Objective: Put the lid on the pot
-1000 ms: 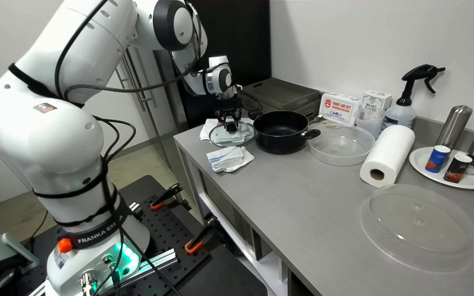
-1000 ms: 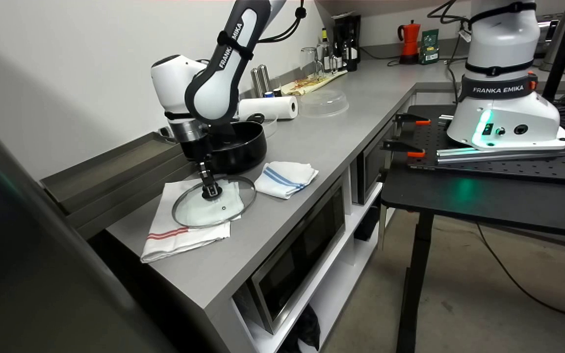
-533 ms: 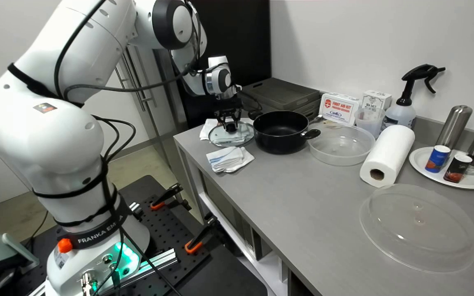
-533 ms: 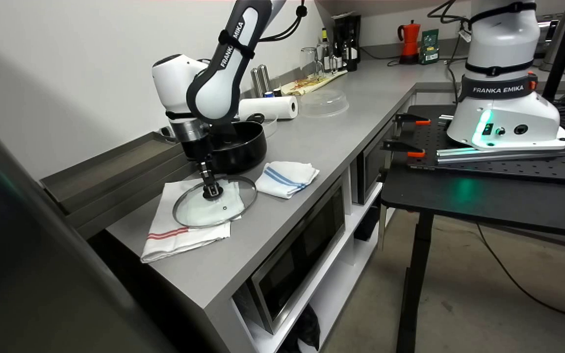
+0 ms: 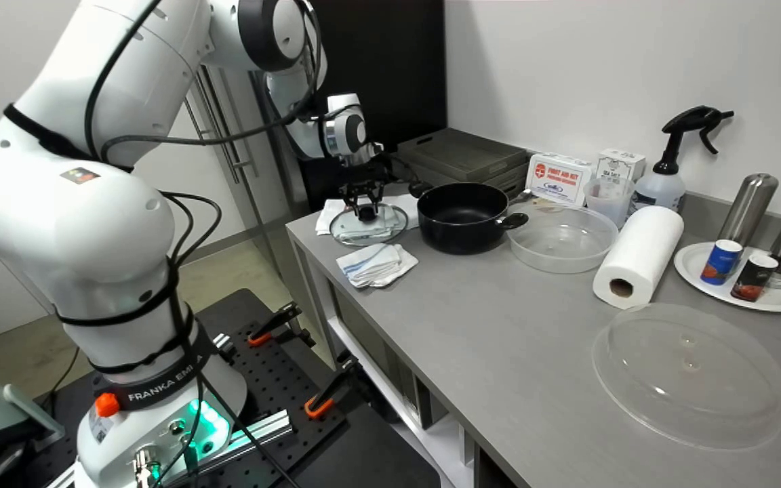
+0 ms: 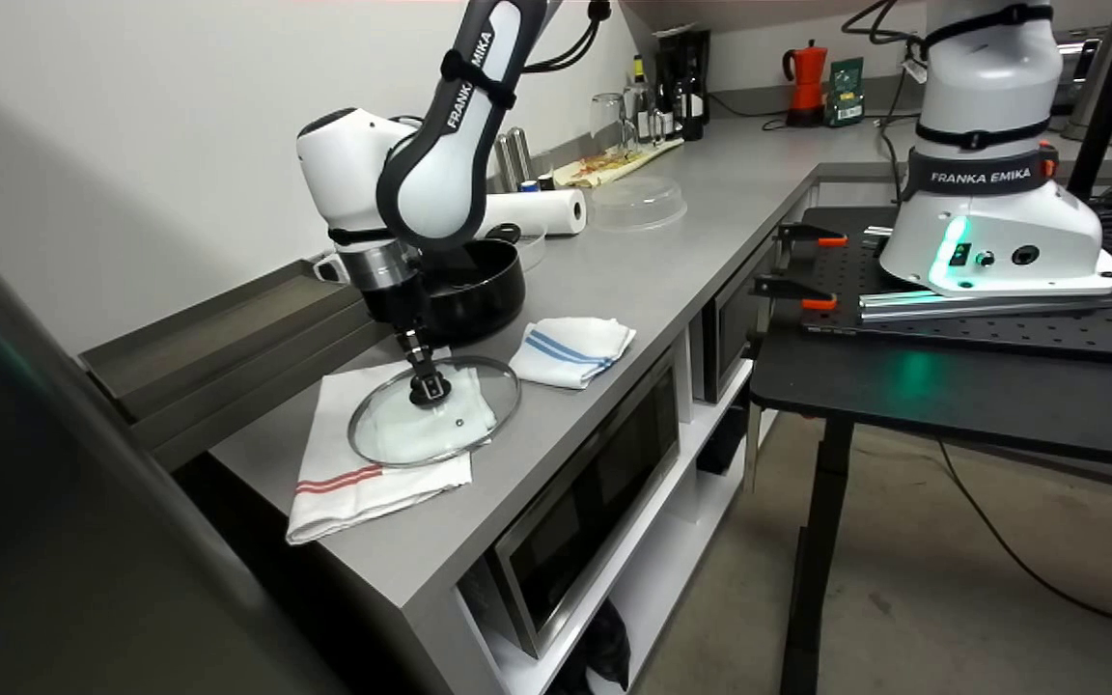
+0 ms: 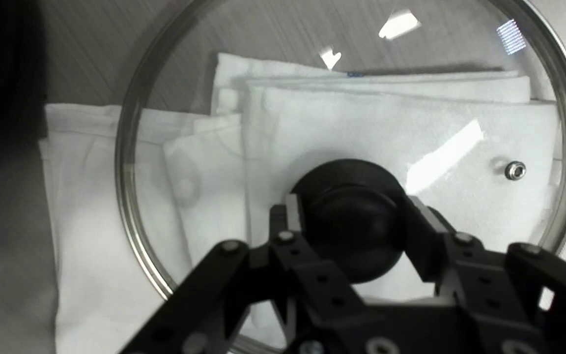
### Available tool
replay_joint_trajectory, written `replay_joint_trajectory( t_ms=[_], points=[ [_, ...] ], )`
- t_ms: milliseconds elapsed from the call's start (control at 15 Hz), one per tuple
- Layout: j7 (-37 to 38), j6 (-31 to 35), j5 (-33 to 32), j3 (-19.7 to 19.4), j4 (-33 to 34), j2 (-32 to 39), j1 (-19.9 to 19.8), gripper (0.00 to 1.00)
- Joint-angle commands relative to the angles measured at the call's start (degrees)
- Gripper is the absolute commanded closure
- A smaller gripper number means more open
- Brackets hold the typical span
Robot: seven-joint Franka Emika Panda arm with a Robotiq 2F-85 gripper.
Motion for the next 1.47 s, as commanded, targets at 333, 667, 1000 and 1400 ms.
replay_joint_trajectory(
  t_ms=[333,667,1000,1400],
  points=[
    [1.7,1.5,-2.2,-0.6,-5.4,-4.5,3.0,0.75],
    [2.4,1.6,-3.0,-1.0,-7.4,-6.9,3.1,0.75],
    [3.3,1.8,-3.7,-0.9,-10.0,-10.3,3.0,0.75],
    [5.1,1.9,-4.7,-1.3,-14.1,-14.6,3.0,0.75]
  ],
)
